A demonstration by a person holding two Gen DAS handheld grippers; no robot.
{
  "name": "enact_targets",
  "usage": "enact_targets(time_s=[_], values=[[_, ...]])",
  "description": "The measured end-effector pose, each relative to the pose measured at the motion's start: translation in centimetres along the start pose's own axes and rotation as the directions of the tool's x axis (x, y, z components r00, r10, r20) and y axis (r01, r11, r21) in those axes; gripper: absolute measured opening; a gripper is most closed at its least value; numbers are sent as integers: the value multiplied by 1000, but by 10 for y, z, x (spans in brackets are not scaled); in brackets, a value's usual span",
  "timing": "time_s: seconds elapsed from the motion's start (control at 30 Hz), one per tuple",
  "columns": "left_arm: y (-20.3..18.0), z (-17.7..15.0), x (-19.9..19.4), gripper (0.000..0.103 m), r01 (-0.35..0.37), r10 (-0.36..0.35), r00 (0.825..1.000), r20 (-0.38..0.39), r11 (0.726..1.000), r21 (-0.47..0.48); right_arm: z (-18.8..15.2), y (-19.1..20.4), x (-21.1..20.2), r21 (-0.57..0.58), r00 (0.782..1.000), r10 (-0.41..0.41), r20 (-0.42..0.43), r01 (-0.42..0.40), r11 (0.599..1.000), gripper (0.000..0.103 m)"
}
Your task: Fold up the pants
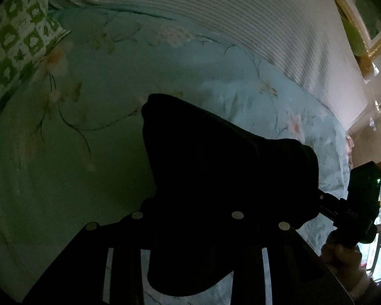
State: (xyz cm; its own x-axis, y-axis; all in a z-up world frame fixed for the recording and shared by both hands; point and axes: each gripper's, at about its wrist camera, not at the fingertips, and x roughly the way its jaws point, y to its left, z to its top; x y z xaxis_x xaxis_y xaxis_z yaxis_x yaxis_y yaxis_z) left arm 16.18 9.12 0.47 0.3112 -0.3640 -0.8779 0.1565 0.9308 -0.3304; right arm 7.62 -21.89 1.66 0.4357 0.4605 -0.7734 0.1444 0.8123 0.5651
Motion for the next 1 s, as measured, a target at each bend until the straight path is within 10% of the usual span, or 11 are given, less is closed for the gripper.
enact_targets(time_s=[1.0], values=[[15, -17, 20, 65, -108, 108, 994, -24, 994, 7, 3, -14, 13, -30, 996, -89, -22, 89, 996, 54]])
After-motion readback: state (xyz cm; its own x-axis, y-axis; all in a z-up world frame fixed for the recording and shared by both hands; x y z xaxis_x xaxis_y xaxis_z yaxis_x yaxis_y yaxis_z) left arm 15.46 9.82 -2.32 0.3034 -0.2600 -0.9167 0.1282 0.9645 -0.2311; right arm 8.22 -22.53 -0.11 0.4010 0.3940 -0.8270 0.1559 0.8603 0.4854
